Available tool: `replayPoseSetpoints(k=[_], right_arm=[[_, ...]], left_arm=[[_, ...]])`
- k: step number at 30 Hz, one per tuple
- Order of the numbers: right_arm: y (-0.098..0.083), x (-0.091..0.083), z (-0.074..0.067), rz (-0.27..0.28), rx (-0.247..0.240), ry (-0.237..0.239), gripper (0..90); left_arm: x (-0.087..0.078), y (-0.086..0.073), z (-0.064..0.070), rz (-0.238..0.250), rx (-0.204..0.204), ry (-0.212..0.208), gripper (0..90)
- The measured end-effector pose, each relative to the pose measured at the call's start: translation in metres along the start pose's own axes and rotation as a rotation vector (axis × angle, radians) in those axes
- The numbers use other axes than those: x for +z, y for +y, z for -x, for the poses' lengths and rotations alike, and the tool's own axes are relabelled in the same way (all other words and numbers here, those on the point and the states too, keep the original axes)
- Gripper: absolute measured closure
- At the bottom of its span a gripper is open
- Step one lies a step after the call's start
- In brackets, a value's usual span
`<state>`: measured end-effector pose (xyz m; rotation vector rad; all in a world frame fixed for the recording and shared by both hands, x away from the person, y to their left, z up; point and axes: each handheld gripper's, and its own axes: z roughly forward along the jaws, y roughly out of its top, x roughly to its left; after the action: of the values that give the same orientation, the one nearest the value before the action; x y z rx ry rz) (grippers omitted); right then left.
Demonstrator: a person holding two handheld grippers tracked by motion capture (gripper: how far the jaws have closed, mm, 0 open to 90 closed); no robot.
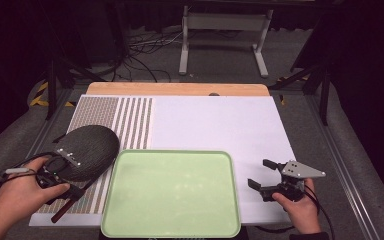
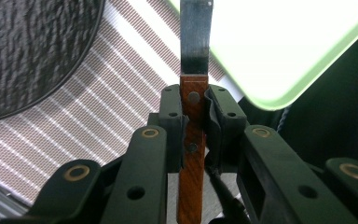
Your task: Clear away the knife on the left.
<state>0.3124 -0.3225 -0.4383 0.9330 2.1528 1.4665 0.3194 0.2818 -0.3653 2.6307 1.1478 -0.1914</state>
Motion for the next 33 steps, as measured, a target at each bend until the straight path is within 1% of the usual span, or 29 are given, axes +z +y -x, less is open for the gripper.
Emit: replayPoseSetpoints(k=[1, 3, 5, 6, 9, 11, 13, 14, 15, 16, 19, 22, 27, 29, 31, 33], right_arm=[[0.000, 0.000, 0.000, 0.000, 0.000, -0.001, 6.8], [0.000, 0.000, 0.000, 0.000, 0.000, -0.001, 6.7], [0.000, 0.000, 0.000, 0.000, 0.003, 0.000, 6.7], [0.000, 0.000, 0.000, 0.000, 0.003, 0.000, 6.7], [0.000, 0.001, -0.001, 0.000, 0.000, 0.005, 6.7], [0.000, 0.001, -0.001, -0.002, 0.000, 0.005, 6.7], [0.000, 0.000, 0.000, -0.001, 0.002, 0.003, 6.7], [0.000, 0.000, 0.000, 0.000, 0.002, 0.002, 6.7], [0.001, -0.001, 0.000, 0.001, 0.001, 0.002, 6.7], [0.001, -0.001, 0.000, 0.003, 0.001, 0.001, 6.7], [0.001, -0.002, 0.000, 0.003, 0.002, 0.000, 6.7], [0.001, -0.002, 0.000, 0.004, 0.001, 0.000, 6.7], [0.001, -0.001, 0.000, 0.001, 0.000, -0.001, 6.7], [0.001, -0.002, 0.000, -0.001, 0.001, -0.002, 6.6], [0.001, -0.002, 0.000, 0.001, 0.002, -0.003, 6.6], [0.001, -0.002, 0.000, 0.002, 0.000, -0.003, 6.6]], left_arm=[[0.001, 0.001, 0.001, 0.011, -0.002, 0.005, 77.6], [0.003, 0.003, 0.005, 0.017, -0.023, -0.020, 77.6], [0.006, 0.007, 0.008, 0.009, -0.033, -0.035, 77.6], [0.006, 0.007, 0.008, 0.009, -0.033, -0.035, 77.6], [0.009, 0.011, 0.011, 0.011, -0.042, -0.053, 77.6], [0.011, 0.014, 0.014, 0.027, -0.058, -0.059, 77.6], [0.012, 0.017, 0.015, 0.036, -0.059, -0.065, 77.6], [0.013, 0.018, 0.016, 0.038, -0.051, -0.058, 77.6], [0.013, 0.018, 0.016, 0.038, -0.051, -0.058, 77.6], [0.015, 0.021, 0.018, 0.041, -0.050, -0.077, 77.6], [0.016, 0.023, 0.019, 0.048, -0.049, -0.078, 77.6], [0.018, 0.027, 0.022, 0.056, -0.044, -0.089, 77.6], [0.025, 0.033, 0.029, 0.073, -0.024, -0.110, 77.6], [0.028, 0.036, 0.031, 0.073, -0.026, -0.102, 77.6], [0.032, 0.038, 0.033, 0.063, -0.018, -0.082, 77.5], [0.037, 0.039, 0.035, 0.071, -0.024, -0.081, 77.6]])
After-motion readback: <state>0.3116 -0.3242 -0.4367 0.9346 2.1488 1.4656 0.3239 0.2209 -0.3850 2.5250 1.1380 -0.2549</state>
